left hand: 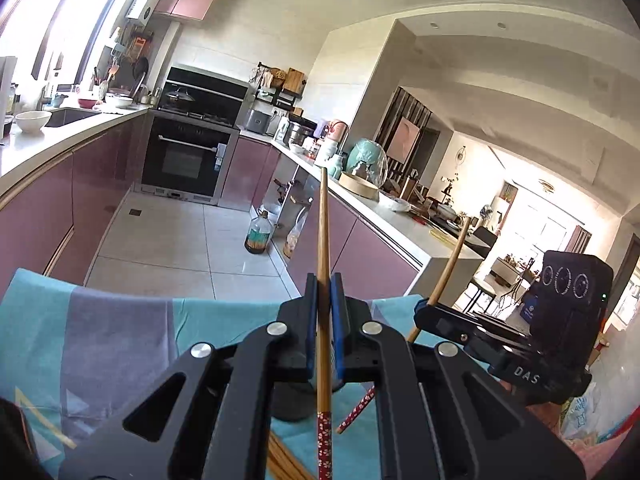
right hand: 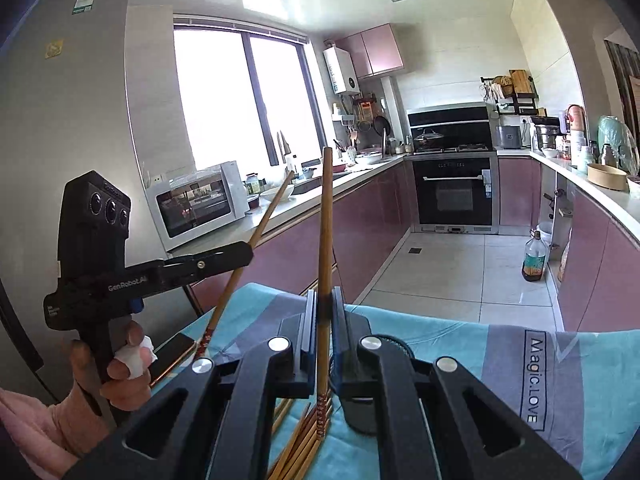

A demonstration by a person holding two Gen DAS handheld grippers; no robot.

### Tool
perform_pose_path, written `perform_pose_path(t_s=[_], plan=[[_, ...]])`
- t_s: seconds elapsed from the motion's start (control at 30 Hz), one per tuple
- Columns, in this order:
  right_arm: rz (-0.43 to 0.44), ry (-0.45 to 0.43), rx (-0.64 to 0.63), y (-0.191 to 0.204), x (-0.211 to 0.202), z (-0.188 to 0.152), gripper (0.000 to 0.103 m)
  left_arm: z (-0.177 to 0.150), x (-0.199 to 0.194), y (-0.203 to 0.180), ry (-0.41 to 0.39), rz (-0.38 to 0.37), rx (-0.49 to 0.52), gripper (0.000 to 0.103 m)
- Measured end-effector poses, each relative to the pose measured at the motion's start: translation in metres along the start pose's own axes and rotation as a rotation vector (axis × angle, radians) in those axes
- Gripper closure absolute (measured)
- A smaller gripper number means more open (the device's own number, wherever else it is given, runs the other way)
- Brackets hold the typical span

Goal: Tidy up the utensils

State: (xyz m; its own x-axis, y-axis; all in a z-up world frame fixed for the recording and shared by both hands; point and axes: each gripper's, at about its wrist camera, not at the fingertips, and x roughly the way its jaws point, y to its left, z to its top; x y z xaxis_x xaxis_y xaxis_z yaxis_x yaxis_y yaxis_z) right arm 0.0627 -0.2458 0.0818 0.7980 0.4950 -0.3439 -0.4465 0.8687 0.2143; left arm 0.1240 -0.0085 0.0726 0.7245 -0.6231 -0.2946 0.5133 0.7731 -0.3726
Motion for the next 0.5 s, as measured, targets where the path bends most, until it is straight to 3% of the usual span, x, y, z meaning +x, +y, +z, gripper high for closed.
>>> perform_pose_path(t_s=[0.5], plan=[[-0.070,-0.054,-0.026,-0.030,0.028,0.029,0.098,0.022,0.141,-0.025,-0.081,0.151,0.018,0.096]])
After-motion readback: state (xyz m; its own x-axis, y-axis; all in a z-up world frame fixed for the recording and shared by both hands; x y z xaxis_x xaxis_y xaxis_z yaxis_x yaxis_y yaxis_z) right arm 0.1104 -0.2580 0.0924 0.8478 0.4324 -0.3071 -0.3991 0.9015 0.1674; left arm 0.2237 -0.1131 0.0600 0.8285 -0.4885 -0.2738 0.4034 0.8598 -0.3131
